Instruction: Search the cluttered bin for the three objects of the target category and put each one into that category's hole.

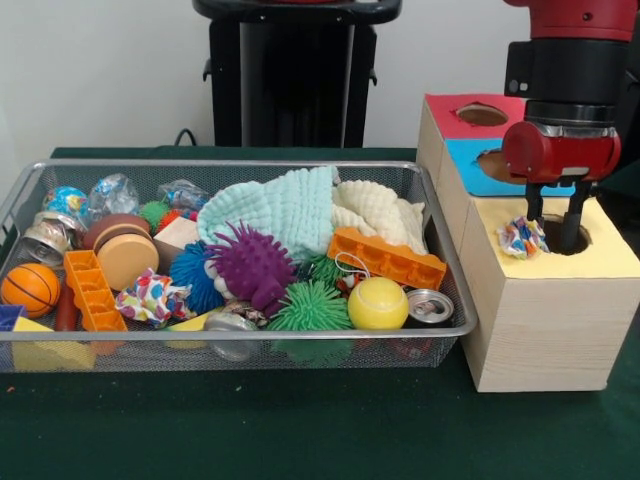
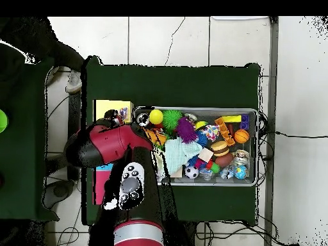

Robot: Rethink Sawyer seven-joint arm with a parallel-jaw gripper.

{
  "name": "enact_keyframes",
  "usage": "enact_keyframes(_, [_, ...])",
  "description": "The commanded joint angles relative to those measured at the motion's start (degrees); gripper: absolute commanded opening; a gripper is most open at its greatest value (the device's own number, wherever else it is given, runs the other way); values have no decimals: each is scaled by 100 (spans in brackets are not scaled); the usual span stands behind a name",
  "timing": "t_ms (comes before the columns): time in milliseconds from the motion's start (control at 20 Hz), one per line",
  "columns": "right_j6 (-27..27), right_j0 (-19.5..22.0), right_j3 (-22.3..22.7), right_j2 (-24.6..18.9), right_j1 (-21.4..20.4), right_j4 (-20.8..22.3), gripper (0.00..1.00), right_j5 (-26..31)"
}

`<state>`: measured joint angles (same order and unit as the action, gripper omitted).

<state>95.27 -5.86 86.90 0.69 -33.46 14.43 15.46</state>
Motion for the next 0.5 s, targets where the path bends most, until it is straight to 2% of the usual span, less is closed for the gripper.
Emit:
enact_keyframes(50, [-443,408,268,-31,-485,432,100,1161])
enact_keyframes(200, [-512,492,267,-134,-658,328,100,1437])
enact_keyframes(500, [-510,527,251,-227,-752,413,100,1616])
